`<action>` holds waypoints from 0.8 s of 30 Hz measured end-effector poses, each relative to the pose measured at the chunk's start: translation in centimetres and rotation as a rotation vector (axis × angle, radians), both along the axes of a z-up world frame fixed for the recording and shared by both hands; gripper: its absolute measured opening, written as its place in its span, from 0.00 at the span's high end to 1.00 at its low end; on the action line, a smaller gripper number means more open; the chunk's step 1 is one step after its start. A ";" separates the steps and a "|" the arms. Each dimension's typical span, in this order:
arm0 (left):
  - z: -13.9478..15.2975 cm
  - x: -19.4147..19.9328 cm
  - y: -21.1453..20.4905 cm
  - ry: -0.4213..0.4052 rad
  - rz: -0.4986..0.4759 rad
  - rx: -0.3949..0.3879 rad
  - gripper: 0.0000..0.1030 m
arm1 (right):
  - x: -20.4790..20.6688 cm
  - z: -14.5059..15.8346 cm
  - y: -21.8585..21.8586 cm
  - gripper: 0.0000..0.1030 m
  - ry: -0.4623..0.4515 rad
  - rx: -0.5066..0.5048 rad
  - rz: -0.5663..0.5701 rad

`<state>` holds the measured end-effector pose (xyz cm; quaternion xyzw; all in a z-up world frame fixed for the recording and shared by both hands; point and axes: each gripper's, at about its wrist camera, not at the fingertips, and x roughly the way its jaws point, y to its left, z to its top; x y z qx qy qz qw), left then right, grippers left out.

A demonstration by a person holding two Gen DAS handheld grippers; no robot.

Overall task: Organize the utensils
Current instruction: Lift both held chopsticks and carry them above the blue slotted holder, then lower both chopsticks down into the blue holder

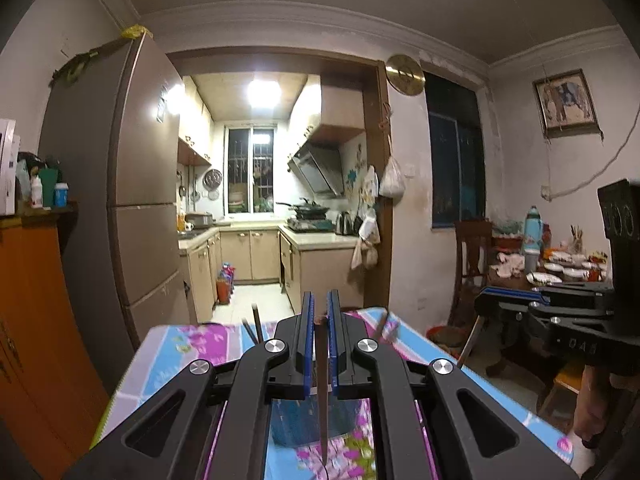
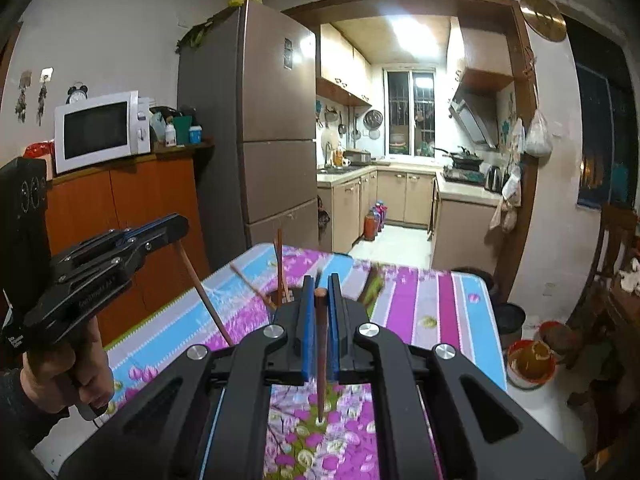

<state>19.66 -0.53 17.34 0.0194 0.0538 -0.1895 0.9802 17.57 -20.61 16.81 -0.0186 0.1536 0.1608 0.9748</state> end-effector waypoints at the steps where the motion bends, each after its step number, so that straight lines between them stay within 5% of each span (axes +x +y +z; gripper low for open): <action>1: 0.7 0.1 0.1 -0.010 0.004 -0.004 0.93 | 0.3 1.1 0.1 0.95 -0.010 0.001 0.003; 13: 8.8 4.0 -0.9 -0.092 0.066 -0.031 0.93 | 5.4 9.5 0.0 0.95 -0.079 0.020 -0.011; 24: 6.2 10.1 -1.5 -0.020 0.103 -0.028 0.93 | 11.4 7.3 0.9 0.95 -0.023 0.021 -0.035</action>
